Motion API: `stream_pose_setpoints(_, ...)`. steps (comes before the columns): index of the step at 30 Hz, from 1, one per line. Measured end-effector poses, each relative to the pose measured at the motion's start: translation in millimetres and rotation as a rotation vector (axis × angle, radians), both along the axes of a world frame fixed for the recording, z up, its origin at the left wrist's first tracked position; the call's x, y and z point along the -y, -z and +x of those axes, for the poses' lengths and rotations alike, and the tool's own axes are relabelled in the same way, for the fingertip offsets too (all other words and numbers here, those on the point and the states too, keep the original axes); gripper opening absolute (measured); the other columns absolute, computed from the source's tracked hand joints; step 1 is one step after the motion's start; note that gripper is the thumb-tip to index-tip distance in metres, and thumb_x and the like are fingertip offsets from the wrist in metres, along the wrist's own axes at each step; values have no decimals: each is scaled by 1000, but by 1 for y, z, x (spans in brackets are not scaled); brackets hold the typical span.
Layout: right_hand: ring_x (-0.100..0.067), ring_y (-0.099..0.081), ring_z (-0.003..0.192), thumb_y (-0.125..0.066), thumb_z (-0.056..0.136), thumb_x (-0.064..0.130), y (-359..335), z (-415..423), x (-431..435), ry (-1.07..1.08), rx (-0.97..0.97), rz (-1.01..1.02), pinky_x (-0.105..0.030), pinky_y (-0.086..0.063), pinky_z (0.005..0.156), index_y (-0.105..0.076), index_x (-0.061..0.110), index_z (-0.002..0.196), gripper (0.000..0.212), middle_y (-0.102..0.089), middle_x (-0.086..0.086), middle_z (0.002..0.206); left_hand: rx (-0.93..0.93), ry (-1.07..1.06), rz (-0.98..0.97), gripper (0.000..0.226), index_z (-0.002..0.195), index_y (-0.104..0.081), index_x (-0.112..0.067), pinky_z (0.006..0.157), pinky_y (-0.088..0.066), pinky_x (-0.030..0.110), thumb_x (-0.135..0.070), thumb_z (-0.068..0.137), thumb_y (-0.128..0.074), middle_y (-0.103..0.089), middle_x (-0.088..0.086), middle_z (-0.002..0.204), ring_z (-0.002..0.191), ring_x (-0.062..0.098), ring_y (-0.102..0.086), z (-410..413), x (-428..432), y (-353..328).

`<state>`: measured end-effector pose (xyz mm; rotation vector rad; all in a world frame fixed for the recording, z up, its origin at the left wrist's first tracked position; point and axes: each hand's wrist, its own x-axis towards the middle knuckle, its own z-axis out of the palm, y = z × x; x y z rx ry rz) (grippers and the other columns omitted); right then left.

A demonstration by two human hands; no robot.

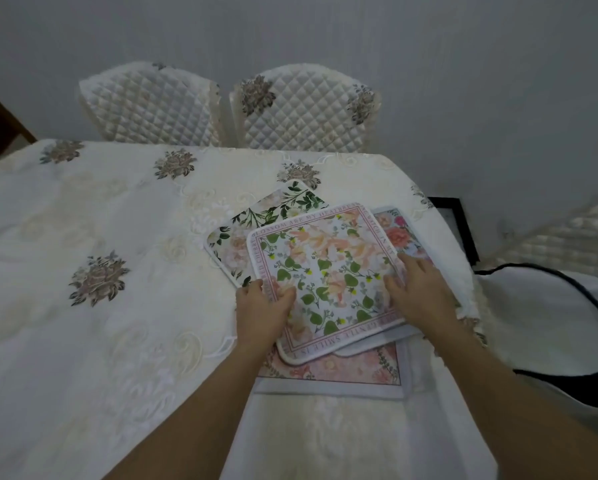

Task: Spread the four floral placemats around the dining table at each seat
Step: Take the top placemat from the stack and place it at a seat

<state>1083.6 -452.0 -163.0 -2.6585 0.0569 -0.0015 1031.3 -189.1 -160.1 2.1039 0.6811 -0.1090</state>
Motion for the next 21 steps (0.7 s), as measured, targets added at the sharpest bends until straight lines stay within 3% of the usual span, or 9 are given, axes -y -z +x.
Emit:
stream_pose_setpoints(2, -36, -56, 103, -58, 92, 38, 9, 15, 2, 10, -39, 3, -48, -51, 88, -55, 11, 131, 48, -61, -18, 117, -22, -27, 17, 56, 126, -57, -12, 99, -43, 40, -49, 85, -68, -45, 12, 127, 119, 28, -45, 7, 1, 9)
stream_pose_setpoints(6, -37, -56, 101, -55, 89, 42, 20, 41, 1, 18, -93, 9, -48, -51, 86, -53, 13, 126, 47, -61, -18, 114, -18, -84, 44, 48, 119, -57, -13, 92, -45, 38, -42, 84, -69, -49, 13, 120, 102, 20, -40, 14, 1, 20)
stream_pose_setpoints(10, -37, -54, 104, -61, 87, 42, 26, 55, -2, 44, -122, 14, -50, -51, 87, -57, 9, 120, 47, -60, -19, 112, 22, -166, -33, 46, 120, -60, -11, 90, -53, 41, -36, 84, -74, -58, 12, 118, 101, 25, -59, 21, -1, 23)
stream_pose_setpoints(16, -31, -65, 96, -67, 92, 30, 28, 55, -4, 142, -125, 302, -41, -54, 83, -61, 7, 118, 35, -69, -12, 109, 96, -113, -187, 31, 125, -62, -12, 83, -56, 36, -28, 99, -61, -70, 5, 114, 100, 22, -67, 19, -3, 21)
stream_pose_setpoints(21, -24, -60, 94, -57, 100, 19, 25, 38, -5, 137, -137, 469, -33, -46, 79, -51, 6, 119, 24, -64, -6, 108, 191, -105, -295, 34, 135, -52, -12, 94, -55, 45, -26, 104, -50, -66, 5, 125, 112, 22, -63, 10, 0, 14)
